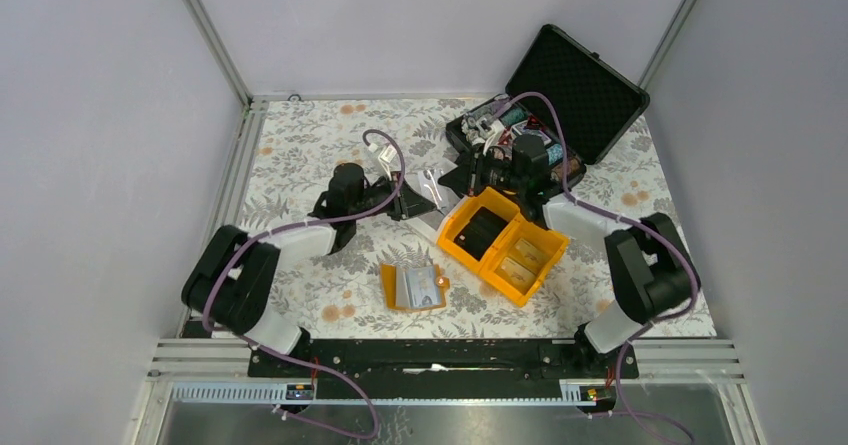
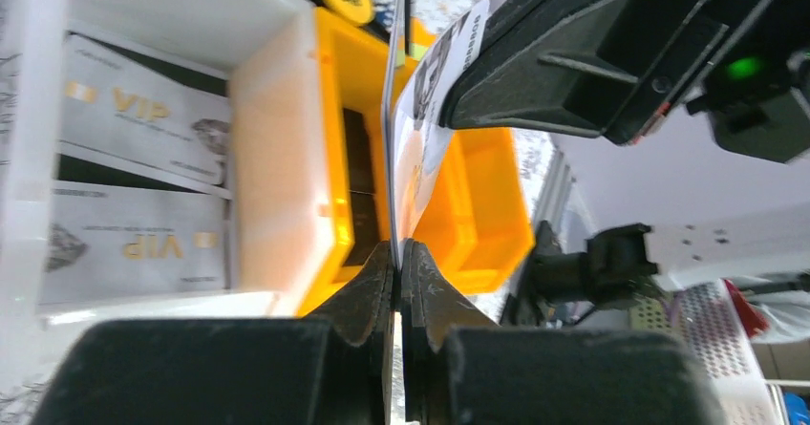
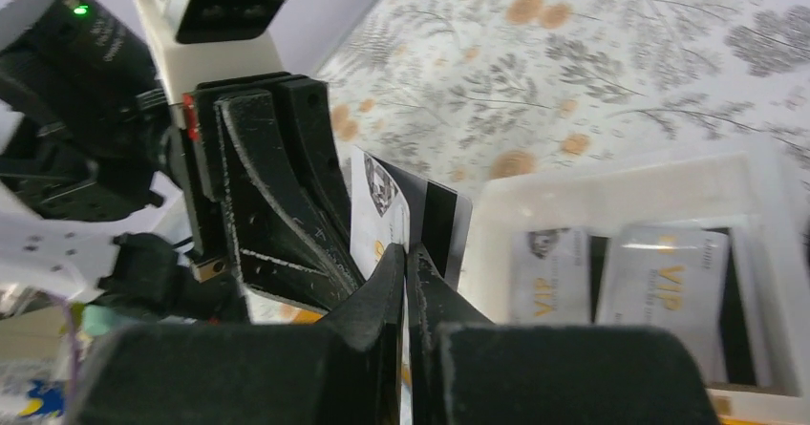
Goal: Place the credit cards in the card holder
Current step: Pick up the credit card from the storage box.
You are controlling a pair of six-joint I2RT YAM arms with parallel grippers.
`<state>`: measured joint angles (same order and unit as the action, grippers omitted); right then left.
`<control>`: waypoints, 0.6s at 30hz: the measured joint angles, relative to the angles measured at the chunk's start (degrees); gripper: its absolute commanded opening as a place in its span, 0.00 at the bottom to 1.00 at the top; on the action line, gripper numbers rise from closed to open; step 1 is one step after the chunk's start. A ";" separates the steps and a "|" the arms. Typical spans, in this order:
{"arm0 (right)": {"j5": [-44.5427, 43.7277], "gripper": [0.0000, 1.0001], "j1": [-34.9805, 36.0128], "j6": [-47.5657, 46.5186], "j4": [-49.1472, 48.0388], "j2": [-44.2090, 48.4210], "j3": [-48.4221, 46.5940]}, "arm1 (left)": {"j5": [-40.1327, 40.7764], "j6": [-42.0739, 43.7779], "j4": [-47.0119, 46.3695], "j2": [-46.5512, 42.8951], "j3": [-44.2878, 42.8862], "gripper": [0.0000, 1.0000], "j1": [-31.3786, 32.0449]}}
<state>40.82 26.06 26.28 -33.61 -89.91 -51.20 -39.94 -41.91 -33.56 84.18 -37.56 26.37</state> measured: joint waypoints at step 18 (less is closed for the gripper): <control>-2.64 0.00 -2.43 -5.46 -9.31 -12.37 -1.25 | 10.21 12.55 4.85 14.97 -9.57 0.51 0.15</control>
<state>38.17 23.64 20.82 -42.92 -102.28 -52.45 -29.74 -29.36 -28.71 99.15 -47.13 26.52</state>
